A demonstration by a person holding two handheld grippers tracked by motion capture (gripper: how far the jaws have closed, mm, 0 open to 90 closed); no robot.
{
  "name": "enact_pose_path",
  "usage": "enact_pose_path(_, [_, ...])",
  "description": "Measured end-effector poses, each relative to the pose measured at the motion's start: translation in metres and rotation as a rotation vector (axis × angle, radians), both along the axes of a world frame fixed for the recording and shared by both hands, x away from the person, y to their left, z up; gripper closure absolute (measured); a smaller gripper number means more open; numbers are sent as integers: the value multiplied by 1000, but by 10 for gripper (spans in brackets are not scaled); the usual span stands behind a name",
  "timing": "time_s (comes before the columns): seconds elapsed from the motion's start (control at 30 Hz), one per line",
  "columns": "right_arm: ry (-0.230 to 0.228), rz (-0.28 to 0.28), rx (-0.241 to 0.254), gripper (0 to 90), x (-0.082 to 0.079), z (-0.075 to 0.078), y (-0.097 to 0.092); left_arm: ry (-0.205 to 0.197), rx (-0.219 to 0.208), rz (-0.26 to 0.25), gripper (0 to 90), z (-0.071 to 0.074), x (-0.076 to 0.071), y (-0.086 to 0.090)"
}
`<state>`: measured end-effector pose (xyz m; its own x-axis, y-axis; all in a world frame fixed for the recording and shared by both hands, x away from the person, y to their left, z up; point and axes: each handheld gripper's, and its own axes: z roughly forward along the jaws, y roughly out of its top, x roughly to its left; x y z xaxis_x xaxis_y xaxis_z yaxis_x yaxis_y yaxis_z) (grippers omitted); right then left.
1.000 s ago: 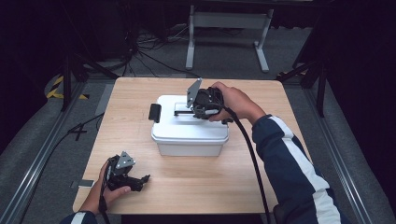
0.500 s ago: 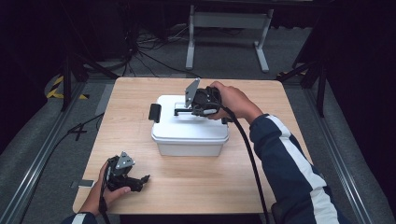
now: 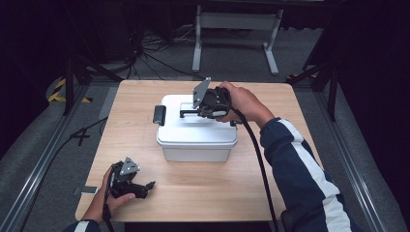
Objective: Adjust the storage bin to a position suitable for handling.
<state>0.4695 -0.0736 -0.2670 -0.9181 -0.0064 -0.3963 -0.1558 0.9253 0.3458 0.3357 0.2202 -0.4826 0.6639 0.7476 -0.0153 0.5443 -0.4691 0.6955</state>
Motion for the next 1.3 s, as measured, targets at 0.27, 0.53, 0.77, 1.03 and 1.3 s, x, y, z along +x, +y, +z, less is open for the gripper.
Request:
enact_pose_path(0.27, [-25,-1,27,842,-2,8,-11,-3,5,-4,33,0,1,0])
enact_pose_path(0.53, [-38,-5,44,842,-8,14,-23,-7,7,-11,31,0,1,1])
enact_pose_path(0.77, [-61,-14,78,842,-12,24,-42,-8,8,-13,31,0,1,1])
enact_pose_path(1.03, [-72,-52,90,841,-16,32,-70,-7,6,-12,31,0,1,1])
enact_pose_path(1.3, [-85,-91,110,841,-19,37,-102,-11,3,-8,30,0,1,0])
